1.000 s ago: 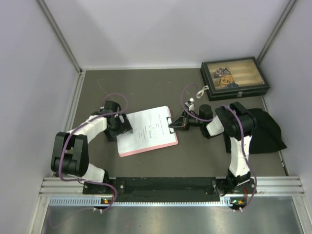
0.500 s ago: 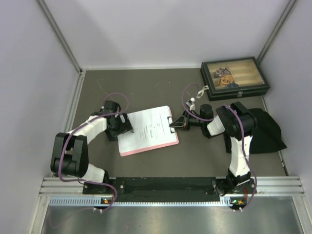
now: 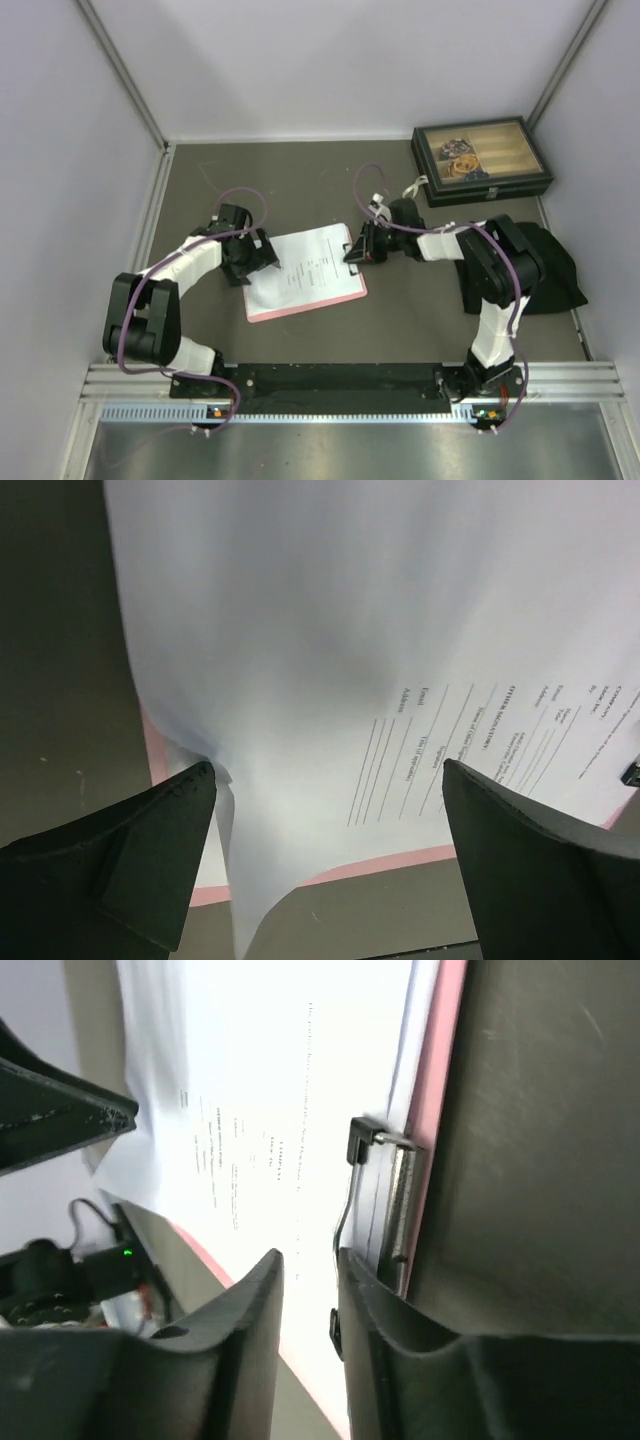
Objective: Put the files into the folder
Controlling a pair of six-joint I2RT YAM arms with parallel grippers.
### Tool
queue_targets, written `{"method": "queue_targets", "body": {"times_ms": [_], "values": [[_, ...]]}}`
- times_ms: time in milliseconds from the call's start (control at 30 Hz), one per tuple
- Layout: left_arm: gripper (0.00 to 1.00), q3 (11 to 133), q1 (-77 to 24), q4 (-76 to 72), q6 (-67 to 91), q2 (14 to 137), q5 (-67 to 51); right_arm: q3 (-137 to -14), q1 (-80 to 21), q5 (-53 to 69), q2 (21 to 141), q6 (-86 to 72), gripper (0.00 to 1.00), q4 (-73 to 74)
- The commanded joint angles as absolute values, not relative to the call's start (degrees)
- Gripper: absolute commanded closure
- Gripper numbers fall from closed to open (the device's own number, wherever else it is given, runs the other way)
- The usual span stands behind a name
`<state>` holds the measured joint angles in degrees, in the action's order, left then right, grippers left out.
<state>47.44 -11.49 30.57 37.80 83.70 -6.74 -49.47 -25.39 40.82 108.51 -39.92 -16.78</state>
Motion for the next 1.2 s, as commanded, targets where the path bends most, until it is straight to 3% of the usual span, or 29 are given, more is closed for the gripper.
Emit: {"method": "queue_targets", "body": {"times_ms": [0, 167, 267, 467, 800, 1167], "values": [[0.02, 47.02, -12.57, 27.76, 40.43, 80.96, -8.19, -59.05, -29.44, 27.55, 103.54, -26.47, 0.57, 8.04], [0.01, 50.35, -12.57, 34.62, 38.94, 76.91, 2.10, -66.60, -31.81, 16.63, 101.43, -21.72, 0.36, 21.16], [0.02, 51.15, -12.48, 38.05, 39.55, 76.03, 4.91, -69.86, -32.95, 8.11, 99.32, -20.57, 0.33, 29.16], [0.02, 50.90, -12.48, 40.53, 42.36, 71.20, 8.88, -69.00, -40.05, -2.81, 95.36, -23.62, 0.35, 36.91], [0.01, 49.40, -13.18, 34.11, 39.91, 69.34, -4.39, -66.27, -56.50, -14.58, 97.29, -39.72, 0.41, 36.22], [0.02, 50.27, -13.18, 35.95, 35.51, 68.12, -2.29, -66.71, -57.57, -14.50, 102.48, -41.84, 0.43, 33.31]]}}
